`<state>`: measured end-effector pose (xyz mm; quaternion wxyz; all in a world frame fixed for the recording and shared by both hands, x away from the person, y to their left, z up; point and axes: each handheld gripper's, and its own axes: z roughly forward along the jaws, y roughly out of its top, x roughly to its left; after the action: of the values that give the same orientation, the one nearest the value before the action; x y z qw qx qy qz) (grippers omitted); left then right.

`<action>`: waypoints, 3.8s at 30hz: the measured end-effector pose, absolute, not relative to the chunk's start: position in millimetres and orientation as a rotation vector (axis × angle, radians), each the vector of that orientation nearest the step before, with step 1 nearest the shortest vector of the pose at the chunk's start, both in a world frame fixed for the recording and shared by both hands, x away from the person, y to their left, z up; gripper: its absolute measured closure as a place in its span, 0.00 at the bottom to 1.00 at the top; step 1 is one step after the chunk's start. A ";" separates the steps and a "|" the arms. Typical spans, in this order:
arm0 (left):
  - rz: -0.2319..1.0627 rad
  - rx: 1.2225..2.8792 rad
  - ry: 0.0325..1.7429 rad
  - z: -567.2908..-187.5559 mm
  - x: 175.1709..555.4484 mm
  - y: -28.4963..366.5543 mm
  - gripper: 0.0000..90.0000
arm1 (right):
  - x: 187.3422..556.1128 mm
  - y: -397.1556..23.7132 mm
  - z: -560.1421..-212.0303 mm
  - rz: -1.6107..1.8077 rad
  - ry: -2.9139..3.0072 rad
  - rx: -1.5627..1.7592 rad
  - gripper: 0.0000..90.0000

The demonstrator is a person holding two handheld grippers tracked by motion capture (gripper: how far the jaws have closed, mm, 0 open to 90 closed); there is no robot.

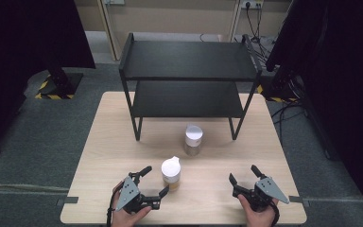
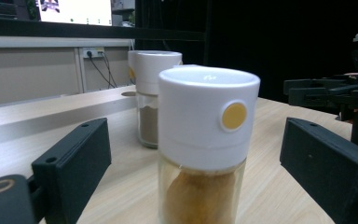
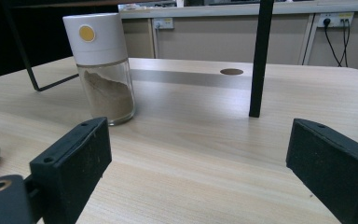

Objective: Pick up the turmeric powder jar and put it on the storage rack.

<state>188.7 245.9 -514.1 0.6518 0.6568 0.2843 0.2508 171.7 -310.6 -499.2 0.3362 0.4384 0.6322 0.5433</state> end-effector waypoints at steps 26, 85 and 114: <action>0.561 1.527 0.627 -505.1 215.4 220.0 0.22 | 171.4 -312.5 -500.4 1.431 1.641 1.148 0.08; 0.774 1.364 0.661 -457.1 208.6 232.8 0.34 | 171.1 -313.3 -501.2 1.440 1.629 1.159 0.08; 0.908 1.260 0.713 -405.5 234.0 220.1 0.34 | 171.2 -313.9 -501.4 1.446 1.622 1.172 0.08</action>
<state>234.0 220.1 -405.5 0.6566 0.5561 0.3147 0.4009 171.2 -313.9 -501.4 0.3300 0.4482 0.6201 0.5530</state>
